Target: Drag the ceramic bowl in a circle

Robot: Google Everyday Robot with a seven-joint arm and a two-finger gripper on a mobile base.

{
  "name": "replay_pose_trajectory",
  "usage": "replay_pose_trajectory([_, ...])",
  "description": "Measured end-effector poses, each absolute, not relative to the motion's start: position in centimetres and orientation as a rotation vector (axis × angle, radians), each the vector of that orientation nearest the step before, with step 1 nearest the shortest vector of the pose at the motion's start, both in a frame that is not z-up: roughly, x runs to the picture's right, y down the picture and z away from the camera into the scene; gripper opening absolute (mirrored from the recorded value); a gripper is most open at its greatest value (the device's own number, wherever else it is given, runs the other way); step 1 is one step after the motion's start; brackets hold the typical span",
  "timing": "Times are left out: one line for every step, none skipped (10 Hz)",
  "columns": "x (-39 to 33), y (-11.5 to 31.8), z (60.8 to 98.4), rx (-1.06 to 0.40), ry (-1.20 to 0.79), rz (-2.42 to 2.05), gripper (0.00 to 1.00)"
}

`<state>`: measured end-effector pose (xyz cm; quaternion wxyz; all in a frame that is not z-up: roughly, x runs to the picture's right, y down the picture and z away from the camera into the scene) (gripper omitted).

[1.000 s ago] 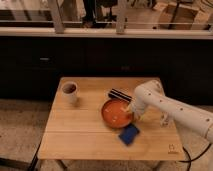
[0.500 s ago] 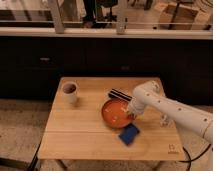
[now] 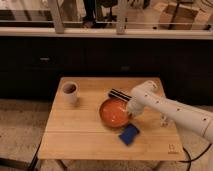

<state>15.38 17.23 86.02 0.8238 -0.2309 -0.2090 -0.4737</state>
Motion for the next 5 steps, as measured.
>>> replay_pose_trajectory([15.25,17.21,85.94,-0.492,-0.442,-1.012,0.33])
replay_pose_trajectory([15.13,17.27,85.94,-0.495,-0.443,-1.015,0.33])
replay_pose_trajectory([15.09,17.29,85.92,-0.496,-0.446,-1.013,0.33])
replay_pose_trajectory([15.01,17.34,85.9,-0.496,-0.451,-1.013,0.33])
replay_pose_trajectory([14.98,17.34,85.82,-0.497,-0.457,-1.015,0.33])
